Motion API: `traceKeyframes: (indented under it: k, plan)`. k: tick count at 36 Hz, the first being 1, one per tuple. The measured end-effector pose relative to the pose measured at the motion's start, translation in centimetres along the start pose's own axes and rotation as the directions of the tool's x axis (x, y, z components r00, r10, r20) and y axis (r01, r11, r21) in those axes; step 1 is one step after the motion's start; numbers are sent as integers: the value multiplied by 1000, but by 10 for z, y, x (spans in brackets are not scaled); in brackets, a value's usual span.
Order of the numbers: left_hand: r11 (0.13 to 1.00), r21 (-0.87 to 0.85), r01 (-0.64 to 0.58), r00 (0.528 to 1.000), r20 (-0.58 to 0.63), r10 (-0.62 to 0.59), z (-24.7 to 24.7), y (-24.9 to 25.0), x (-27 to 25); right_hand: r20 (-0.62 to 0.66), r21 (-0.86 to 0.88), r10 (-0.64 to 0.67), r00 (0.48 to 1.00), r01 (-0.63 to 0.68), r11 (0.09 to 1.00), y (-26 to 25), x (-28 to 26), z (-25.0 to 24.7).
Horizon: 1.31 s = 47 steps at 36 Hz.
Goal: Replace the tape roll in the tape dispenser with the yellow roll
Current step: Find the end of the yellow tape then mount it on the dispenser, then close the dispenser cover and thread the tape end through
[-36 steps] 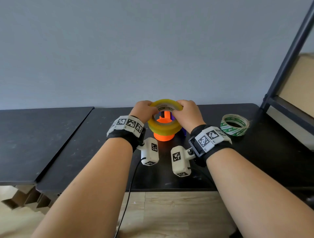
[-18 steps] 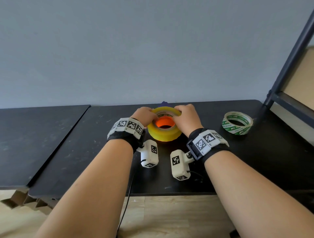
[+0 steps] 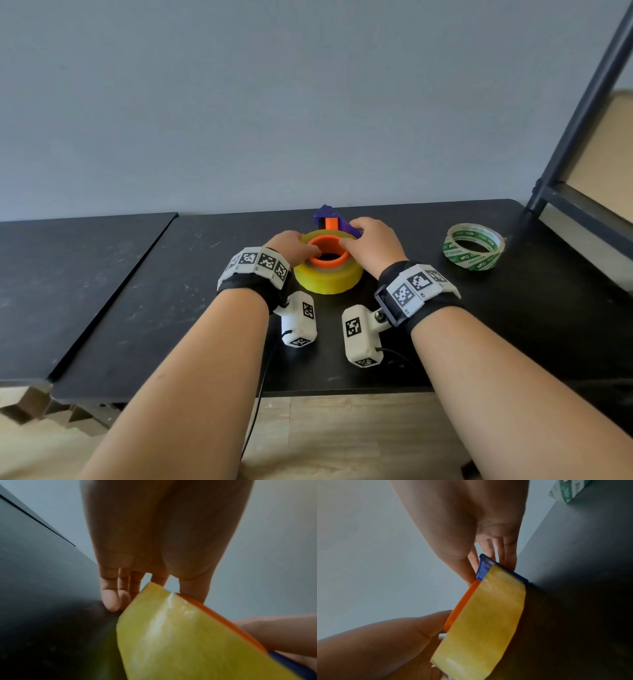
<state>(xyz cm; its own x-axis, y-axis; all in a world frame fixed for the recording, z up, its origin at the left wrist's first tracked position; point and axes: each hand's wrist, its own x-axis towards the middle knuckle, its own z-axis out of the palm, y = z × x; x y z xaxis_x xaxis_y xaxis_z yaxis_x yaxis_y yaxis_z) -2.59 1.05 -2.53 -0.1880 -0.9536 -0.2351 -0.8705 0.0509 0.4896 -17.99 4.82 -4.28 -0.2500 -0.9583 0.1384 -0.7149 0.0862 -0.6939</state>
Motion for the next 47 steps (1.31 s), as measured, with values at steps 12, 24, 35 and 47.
traceKeyframes:
  k: [12,24,35,47]
  plan:
    - [999,-42,1,991,-134,-7,6,1,0,-6,35,27,1000,-27,999,-9,-16,-5]
    - [967,-96,-238,907,-379,186,-10,10,-8,9,279,77,997,-77,957,-7,-19,-1]
    - [911,-1,-412,818,-441,369,-9,20,-25,-322,294,-12,947,112,949,-17,-21,-25]
    - [892,18,-452,800,-435,414,-2,25,-34,-168,225,-135,977,171,959,-25,-25,-36]
